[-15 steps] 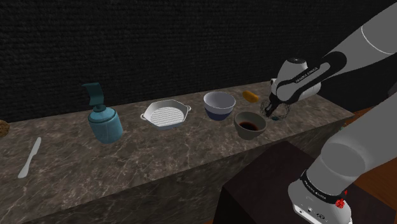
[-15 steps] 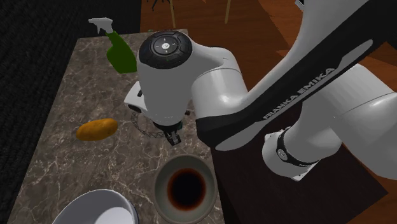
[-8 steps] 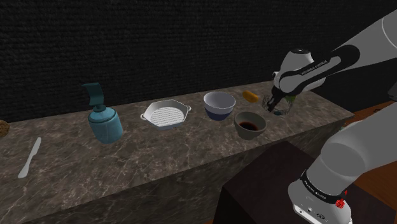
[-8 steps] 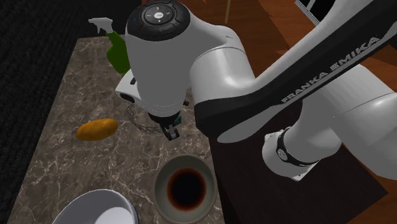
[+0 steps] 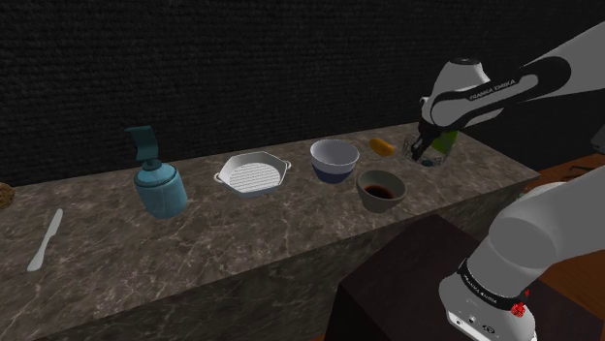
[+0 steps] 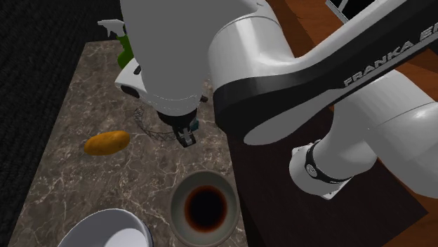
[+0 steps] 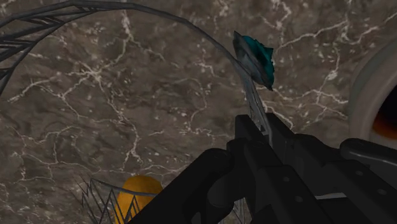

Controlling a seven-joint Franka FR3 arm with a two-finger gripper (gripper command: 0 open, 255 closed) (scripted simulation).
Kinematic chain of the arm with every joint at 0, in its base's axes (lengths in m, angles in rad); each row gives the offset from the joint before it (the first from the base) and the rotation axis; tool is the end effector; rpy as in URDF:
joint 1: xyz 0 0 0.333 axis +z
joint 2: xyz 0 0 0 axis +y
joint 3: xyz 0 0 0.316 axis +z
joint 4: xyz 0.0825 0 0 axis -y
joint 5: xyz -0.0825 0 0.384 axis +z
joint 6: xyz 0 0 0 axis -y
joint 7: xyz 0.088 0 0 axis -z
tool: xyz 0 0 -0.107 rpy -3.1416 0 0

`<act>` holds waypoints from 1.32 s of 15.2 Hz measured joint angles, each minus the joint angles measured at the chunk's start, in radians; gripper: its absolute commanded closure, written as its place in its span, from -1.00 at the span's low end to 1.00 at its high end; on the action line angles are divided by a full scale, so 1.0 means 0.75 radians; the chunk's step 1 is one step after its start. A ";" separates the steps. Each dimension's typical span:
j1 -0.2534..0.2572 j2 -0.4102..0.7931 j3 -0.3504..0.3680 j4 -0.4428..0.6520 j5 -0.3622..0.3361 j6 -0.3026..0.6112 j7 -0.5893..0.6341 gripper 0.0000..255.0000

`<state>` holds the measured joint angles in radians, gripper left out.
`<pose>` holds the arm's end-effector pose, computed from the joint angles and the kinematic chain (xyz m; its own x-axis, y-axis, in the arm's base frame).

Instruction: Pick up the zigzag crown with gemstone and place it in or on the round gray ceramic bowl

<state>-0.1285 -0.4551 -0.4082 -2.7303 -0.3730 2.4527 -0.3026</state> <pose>0.3380 -0.1906 0.3643 0.9911 0.0683 0.1146 0.0514 -0.9883 0.1438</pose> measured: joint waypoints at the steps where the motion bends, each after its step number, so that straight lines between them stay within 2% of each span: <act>1: 0.000 -0.017 0.004 0.007 0.003 -0.024 -0.002 1.00; 11: 0.012 -0.141 0.059 0.088 0.037 -0.232 0.002 1.00; 16: 0.066 -0.220 0.193 0.026 0.077 -0.276 0.152 1.00; 20: 0.141 -0.265 0.330 -0.012 0.139 -0.311 0.309 1.00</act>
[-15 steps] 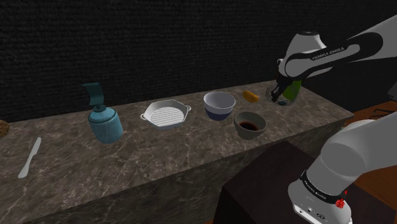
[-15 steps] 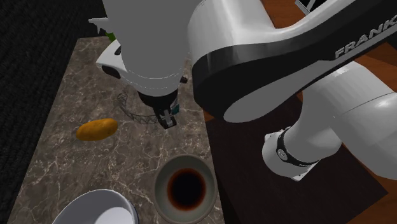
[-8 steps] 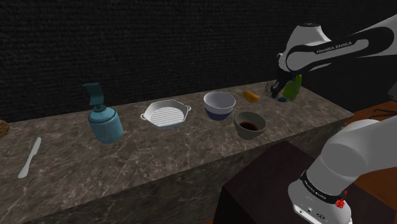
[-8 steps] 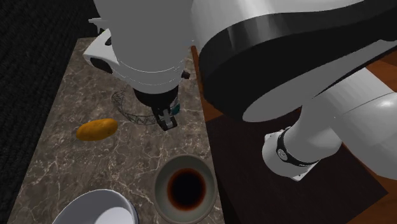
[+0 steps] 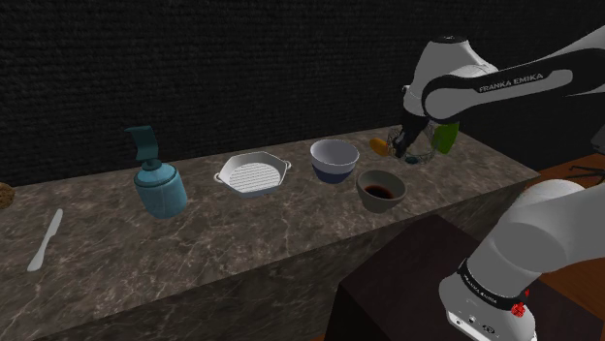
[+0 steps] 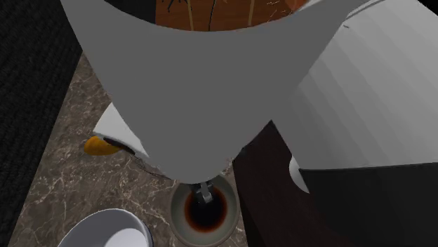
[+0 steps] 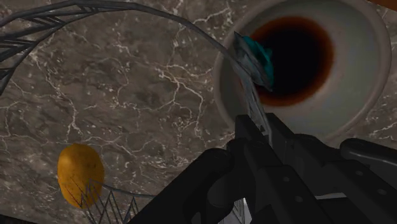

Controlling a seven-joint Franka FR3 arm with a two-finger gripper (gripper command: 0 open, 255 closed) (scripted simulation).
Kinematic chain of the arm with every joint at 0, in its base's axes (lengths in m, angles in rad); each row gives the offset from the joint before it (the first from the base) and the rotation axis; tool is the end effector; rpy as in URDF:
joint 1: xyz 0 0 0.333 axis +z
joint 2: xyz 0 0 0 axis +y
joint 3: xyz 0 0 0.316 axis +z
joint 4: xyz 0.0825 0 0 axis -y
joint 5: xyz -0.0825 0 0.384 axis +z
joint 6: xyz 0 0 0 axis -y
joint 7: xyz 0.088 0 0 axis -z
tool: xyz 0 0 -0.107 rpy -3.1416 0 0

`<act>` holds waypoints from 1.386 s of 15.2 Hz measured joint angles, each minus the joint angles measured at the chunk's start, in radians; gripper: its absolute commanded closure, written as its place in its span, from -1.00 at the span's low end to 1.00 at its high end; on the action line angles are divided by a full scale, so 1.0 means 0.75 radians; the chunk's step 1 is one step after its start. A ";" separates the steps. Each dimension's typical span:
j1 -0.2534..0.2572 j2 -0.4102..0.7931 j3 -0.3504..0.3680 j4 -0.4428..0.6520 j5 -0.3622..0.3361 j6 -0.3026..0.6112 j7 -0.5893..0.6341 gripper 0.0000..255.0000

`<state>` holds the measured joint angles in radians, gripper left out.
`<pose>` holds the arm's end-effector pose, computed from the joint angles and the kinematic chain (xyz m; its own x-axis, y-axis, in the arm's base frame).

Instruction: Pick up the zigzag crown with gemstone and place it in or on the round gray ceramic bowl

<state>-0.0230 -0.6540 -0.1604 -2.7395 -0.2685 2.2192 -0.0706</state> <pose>0.3442 -0.0695 0.4200 0.9911 0.0698 0.1136 0.0531 -0.9882 0.1437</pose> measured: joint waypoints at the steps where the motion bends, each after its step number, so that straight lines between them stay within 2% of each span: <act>1: 0.020 -0.002 0.032 -0.004 0.016 -0.004 0.037 1.00; 9: 0.167 0.048 0.258 0.031 0.139 -0.029 0.305 1.00; 21: 0.153 0.192 0.286 -0.094 0.108 0.234 0.376 1.00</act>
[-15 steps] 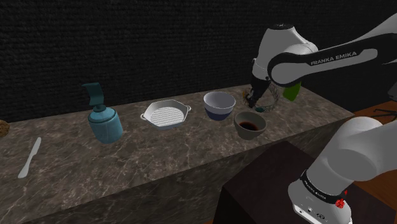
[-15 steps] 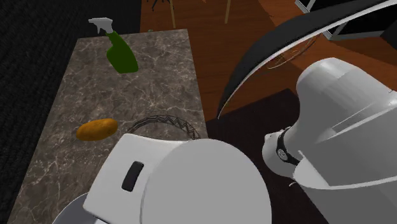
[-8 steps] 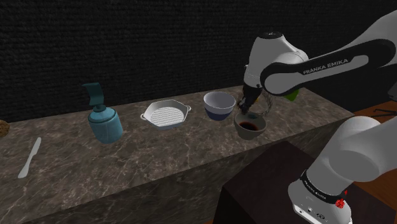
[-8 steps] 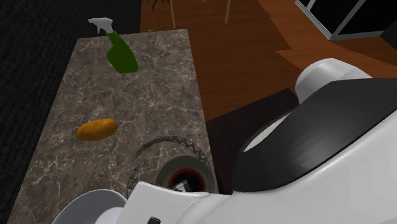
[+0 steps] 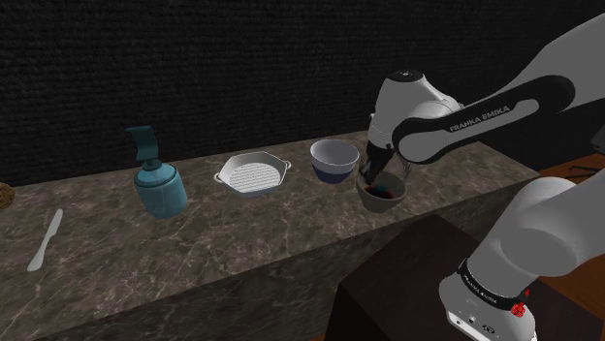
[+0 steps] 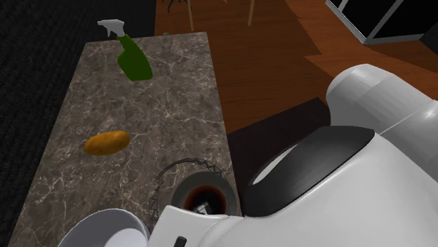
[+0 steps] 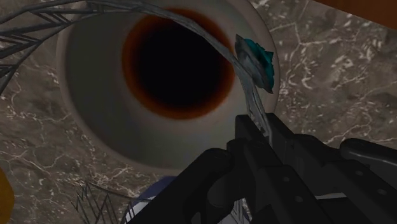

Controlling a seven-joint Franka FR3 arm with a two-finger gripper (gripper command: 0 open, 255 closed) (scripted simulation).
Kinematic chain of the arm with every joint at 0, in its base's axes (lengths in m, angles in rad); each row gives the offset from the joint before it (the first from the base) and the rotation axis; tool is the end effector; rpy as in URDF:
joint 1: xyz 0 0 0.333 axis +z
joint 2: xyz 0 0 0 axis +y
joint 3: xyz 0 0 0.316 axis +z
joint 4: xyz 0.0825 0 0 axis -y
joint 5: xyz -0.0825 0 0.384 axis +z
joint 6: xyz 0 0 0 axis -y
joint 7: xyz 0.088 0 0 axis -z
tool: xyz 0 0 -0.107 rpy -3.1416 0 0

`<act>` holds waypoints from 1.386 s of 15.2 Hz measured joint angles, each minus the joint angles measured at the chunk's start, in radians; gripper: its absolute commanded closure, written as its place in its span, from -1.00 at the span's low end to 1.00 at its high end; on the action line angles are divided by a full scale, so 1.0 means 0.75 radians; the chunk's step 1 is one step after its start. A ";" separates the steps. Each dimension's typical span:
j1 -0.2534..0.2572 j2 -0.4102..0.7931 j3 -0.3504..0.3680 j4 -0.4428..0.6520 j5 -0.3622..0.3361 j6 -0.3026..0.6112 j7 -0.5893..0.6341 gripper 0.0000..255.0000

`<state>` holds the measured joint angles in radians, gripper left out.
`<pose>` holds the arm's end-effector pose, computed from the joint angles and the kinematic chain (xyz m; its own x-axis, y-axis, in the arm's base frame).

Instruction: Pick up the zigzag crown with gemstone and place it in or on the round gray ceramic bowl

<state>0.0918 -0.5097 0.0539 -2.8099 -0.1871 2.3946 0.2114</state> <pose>0.3536 0.0485 0.3564 0.9912 0.0681 0.1132 0.0515 -0.9883 0.1438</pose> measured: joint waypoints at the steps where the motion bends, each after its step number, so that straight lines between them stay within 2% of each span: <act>1: -0.002 0.008 0.001 -0.006 -0.003 0.015 0.003 1.00; 7: -0.004 0.021 0.003 -0.012 -0.006 0.034 0.008 1.00; 8: -0.004 0.022 0.003 -0.012 -0.006 0.035 0.008 -1.00; 14: -0.004 0.022 0.003 -0.012 -0.006 0.035 0.008 -1.00; 18: 0.025 -0.099 0.005 0.047 0.031 -0.142 -0.013 -1.00; 21: 0.032 -0.121 0.007 0.064 0.039 -0.184 -0.015 -1.00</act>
<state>0.1158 -0.6007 0.0593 -2.7620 -0.1579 2.2563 0.2002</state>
